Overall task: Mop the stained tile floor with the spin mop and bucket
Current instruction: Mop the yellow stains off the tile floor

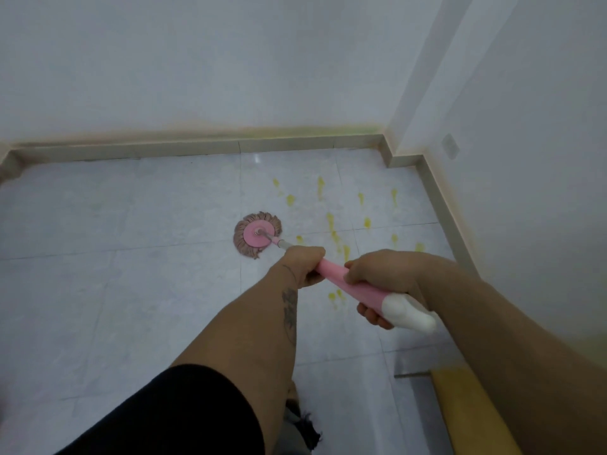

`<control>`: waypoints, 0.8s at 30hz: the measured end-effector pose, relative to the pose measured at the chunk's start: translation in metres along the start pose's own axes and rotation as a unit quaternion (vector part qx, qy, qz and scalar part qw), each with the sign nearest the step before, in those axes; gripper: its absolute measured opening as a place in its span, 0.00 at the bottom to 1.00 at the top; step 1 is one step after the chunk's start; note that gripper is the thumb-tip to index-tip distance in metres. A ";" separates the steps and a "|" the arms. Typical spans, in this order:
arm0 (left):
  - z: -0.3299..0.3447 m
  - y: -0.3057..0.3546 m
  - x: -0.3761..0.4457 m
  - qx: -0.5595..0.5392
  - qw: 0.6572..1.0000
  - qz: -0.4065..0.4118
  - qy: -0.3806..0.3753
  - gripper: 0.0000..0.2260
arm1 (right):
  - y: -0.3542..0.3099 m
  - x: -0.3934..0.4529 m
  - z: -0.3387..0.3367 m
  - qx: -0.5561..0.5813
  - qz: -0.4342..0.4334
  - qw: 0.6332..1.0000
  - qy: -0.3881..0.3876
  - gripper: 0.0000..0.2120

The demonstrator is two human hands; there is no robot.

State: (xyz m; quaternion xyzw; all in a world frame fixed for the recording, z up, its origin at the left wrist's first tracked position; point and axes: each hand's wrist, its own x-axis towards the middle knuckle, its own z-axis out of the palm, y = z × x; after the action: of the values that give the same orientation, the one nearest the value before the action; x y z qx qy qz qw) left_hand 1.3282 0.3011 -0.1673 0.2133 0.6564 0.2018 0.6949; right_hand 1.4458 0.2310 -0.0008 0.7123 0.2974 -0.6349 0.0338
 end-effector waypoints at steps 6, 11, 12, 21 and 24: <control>0.012 -0.005 -0.009 0.027 1.000 0.001 -0.009 0.10 | 0.012 -0.018 -0.007 -0.032 0.007 0.999 -0.003 0.16; 0.046 -0.038 -0.040 0.032 0.999 0.001 -0.003 0.10 | 0.060 -0.045 -0.010 -0.025 0.027 0.999 0.016 0.14; 0.056 -0.048 -0.049 0.032 0.999 0.001 -0.008 0.09 | 0.073 -0.052 -0.012 -0.024 0.032 0.999 0.021 0.13; 0.162 -0.141 -0.142 0.082 0.992 -0.023 -0.089 0.03 | 0.220 -0.127 -0.035 0.025 0.060 0.995 0.077 0.15; 0.185 -0.159 -0.156 0.114 0.987 -0.031 -0.109 0.05 | 0.248 -0.146 -0.040 0.008 0.054 0.995 0.082 0.15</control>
State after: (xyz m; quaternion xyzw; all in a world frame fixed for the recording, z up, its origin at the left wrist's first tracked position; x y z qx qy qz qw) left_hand 1.5041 0.0764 -0.1187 0.2911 0.6019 0.0793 0.7394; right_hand 1.5949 -0.0113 0.0600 0.7774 0.2547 -0.5739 0.0379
